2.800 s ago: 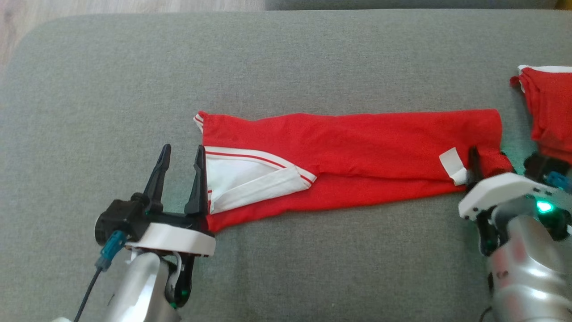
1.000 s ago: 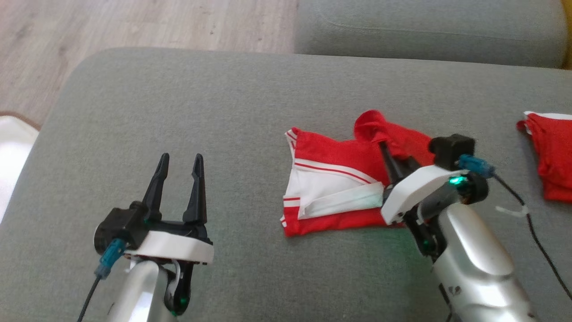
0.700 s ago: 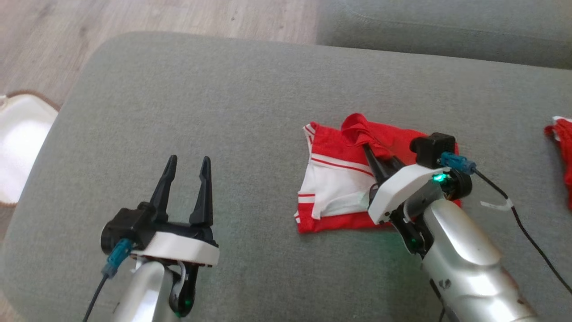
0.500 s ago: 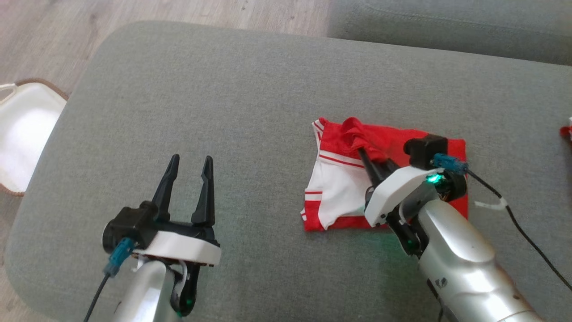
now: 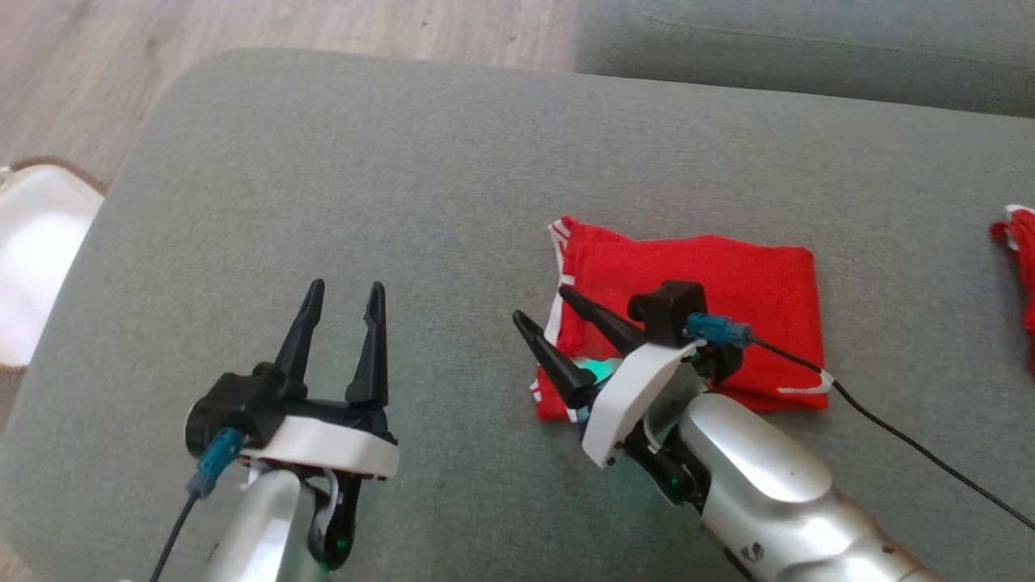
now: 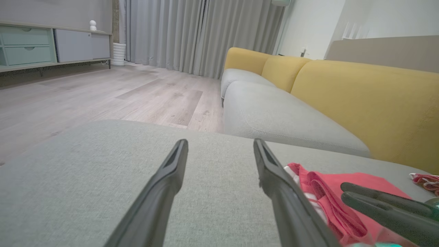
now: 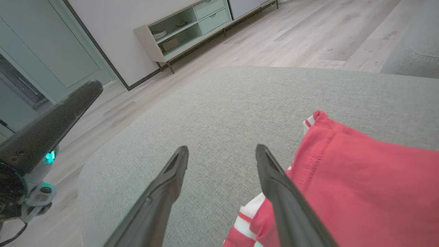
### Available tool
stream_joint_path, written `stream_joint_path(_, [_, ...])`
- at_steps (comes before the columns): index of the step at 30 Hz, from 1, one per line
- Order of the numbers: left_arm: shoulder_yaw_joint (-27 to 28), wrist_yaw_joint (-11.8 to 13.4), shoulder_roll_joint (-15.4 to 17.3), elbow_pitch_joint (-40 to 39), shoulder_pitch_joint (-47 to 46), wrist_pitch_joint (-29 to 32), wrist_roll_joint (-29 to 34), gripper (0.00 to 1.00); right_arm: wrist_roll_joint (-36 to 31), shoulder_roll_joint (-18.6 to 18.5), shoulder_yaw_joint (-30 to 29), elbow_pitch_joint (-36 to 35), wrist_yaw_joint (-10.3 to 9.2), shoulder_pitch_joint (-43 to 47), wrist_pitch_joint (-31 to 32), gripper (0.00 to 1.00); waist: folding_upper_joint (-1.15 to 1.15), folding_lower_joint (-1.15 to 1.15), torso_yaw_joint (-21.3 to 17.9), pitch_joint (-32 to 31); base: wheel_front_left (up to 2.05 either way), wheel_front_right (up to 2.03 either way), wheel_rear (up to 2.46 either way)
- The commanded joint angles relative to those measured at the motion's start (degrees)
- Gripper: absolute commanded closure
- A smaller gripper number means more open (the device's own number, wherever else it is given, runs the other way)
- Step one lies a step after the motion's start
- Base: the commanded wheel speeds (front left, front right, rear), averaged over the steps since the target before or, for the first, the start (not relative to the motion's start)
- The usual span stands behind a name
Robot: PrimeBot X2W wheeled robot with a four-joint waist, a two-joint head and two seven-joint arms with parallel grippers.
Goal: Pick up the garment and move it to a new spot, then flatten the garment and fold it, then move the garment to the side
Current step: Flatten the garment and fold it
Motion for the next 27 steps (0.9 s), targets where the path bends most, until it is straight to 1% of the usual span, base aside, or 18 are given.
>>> stream_joint_path(1, [2.1,-0.3,0.4,-1.7,-3.0,-0.3,-0.3,0.00,0.9,0.9,0.9,-2.5,-0.04,-1.4,-0.9,0.00,0.00,0.00,-1.1,-0.4,0.00,0.00,0.00])
stream_joint_path(4, [2.6,-0.2,0.6,-2.2,-3.0,-0.3,-0.2,0.00,0.3,0.9,0.2,-2.6,-0.04,-3.2,-3.0,0.00,0.00,0.00,-2.8,-0.8,0.00,0.00,0.00])
stream_joint_path(8, [3.5,-0.1,0.7,-3.3,-2.9,-0.3,-0.1,0.00,-3.6,0.9,-4.3,-0.3,-0.04,-5.4,-6.1,0.00,0.00,0.00,-5.4,-1.1,0.00,0.00,0.00])
stream_joint_path(12, [4.3,0.0,0.7,-4.4,-2.7,-0.3,0.1,0.00,-11.5,0.9,-12.6,2.8,-0.04,-6.7,-8.4,0.00,0.00,0.00,-7.9,-1.3,0.00,0.00,0.00])
stream_joint_path(15, [5.1,0.1,0.6,-5.2,-2.6,-0.3,0.2,0.00,-18.3,-0.1,-19.5,3.1,-0.04,-6.4,-9.3,0.00,0.00,0.00,-9.6,-1.3,0.00,0.00,0.00])
stream_joint_path(18, [5.8,0.2,0.5,-5.6,-2.4,-0.3,0.3,0.00,-23.6,-1.1,-25.9,1.6,-0.04,-4.5,-9.7,0.00,0.00,0.00,-11.0,-1.5,0.00,0.00,0.00])
stream_joint_path(22, [6.5,0.2,0.4,-5.8,-1.9,-0.3,0.4,0.00,-29.1,-1.5,-32.2,-2.0,-0.04,-0.4,-9.8,0.00,0.00,0.00,-12.6,-1.7,0.00,0.00,0.00])
stream_joint_path(25, [6.9,0.2,0.4,-6.0,-1.3,-0.3,0.6,0.00,-31.8,-1.1,-35.6,-5.3,-0.04,3.1,-9.9,0.00,0.00,0.00,-13.5,-1.7,0.00,0.00,0.00])
stream_joint_path(27, [7.0,0.1,0.3,-6.1,-1.1,-0.3,0.7,0.00,-32.7,-0.9,-36.7,-6.4,-0.04,4.3,-9.9,0.00,0.00,0.00,-13.8,-1.8,0.00,0.00,0.00])
